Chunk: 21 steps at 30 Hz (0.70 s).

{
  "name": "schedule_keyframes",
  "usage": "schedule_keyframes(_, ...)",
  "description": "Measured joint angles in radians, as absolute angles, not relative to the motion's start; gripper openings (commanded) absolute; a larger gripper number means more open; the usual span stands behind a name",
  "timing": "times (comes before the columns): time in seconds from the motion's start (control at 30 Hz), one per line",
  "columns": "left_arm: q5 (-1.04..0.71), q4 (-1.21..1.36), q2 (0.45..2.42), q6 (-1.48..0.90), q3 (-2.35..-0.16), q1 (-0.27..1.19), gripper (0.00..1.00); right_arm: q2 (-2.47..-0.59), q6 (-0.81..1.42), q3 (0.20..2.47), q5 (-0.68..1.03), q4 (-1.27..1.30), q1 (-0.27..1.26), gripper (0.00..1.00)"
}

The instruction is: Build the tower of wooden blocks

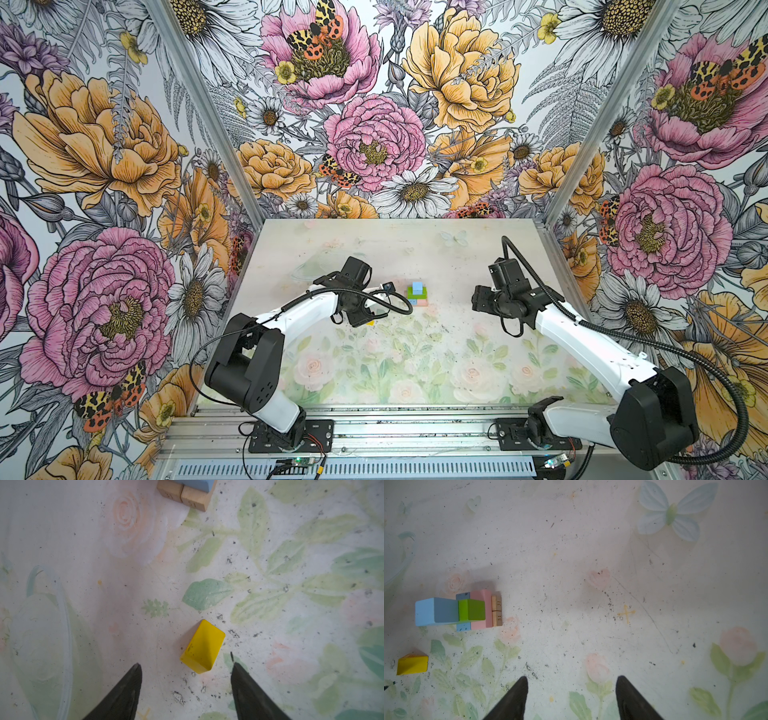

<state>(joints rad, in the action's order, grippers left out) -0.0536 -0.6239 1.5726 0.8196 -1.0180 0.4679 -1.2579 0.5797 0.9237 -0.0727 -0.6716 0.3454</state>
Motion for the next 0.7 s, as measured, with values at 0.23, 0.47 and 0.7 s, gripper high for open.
schedule_keyframes(0.23,-0.049,-0.631,1.580,0.838,-1.018,0.468,0.72,-1.260,0.574,0.923,-0.060,-0.667,0.345,0.69)
schedule_keyframes(0.47,-0.041,-0.641,1.638,0.850,-1.020,0.468,0.72,-1.272,0.574,0.923,-0.054,-0.660,0.345,0.69)
schedule_keyframes(0.7,-0.038,-0.650,1.667,0.864,-1.034,0.468,0.72,-1.278,0.566,0.923,-0.051,-0.659,0.345,0.69)
